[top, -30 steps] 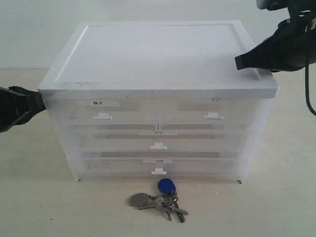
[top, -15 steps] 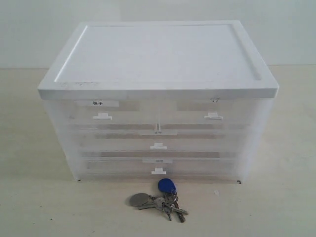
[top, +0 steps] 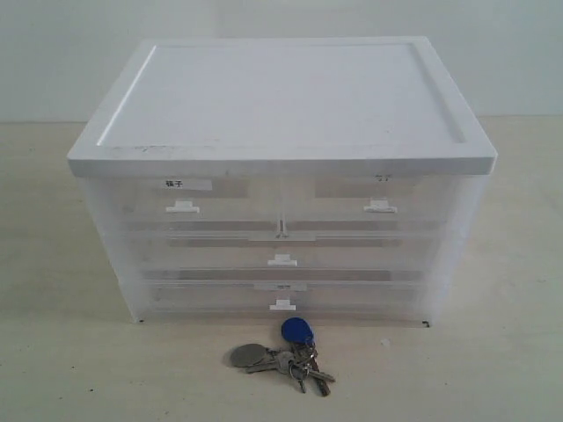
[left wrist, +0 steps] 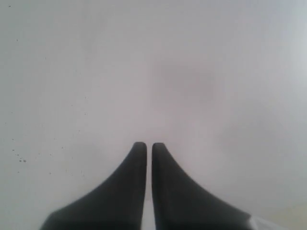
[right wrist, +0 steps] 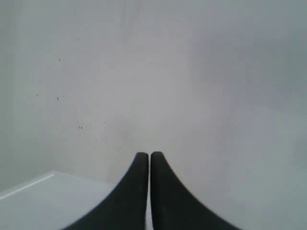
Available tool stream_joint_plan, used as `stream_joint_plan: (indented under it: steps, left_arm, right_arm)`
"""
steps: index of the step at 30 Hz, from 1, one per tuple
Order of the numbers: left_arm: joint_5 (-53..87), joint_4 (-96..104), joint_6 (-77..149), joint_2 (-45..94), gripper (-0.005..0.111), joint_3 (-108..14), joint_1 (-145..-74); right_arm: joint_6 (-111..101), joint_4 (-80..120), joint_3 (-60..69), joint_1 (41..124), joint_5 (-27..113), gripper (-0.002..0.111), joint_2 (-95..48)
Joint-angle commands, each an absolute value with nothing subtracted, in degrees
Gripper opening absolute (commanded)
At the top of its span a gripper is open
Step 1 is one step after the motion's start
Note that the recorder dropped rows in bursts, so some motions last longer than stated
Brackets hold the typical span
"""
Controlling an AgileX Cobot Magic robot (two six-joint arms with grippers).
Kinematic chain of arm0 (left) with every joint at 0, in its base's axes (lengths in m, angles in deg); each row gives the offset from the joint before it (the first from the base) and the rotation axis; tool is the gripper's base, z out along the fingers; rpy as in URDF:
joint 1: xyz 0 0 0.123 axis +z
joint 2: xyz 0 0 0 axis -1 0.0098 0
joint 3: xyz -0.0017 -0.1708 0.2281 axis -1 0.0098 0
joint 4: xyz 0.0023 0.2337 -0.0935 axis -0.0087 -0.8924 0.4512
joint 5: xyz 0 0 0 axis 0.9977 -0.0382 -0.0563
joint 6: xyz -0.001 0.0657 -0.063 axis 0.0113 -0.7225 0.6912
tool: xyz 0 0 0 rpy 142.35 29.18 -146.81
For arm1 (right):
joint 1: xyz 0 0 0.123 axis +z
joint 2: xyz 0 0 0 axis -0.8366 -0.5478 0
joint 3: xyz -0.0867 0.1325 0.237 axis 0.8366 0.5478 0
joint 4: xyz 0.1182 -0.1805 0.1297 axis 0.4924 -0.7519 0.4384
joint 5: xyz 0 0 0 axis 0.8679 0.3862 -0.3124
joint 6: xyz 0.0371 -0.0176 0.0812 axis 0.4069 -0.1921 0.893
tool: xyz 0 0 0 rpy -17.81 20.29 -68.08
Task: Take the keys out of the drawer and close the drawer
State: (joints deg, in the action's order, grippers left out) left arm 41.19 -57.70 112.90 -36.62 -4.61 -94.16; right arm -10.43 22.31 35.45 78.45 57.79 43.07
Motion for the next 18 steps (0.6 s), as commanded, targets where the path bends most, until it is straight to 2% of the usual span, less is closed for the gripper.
stream_joint_plan:
  steps: [1,18]
  left_arm:
    - [40.72,-57.88,118.69,-40.67,0.005,-3.53,-94.69]
    - [41.09,-57.88,120.7,-43.58,0.005,-3.41,-94.69]
  right_arm:
    - [-10.97,21.64,37.38,78.54,61.81,0.0,48.46]
    - [-10.37,21.1,38.14,78.57,64.66,0.0,48.46]
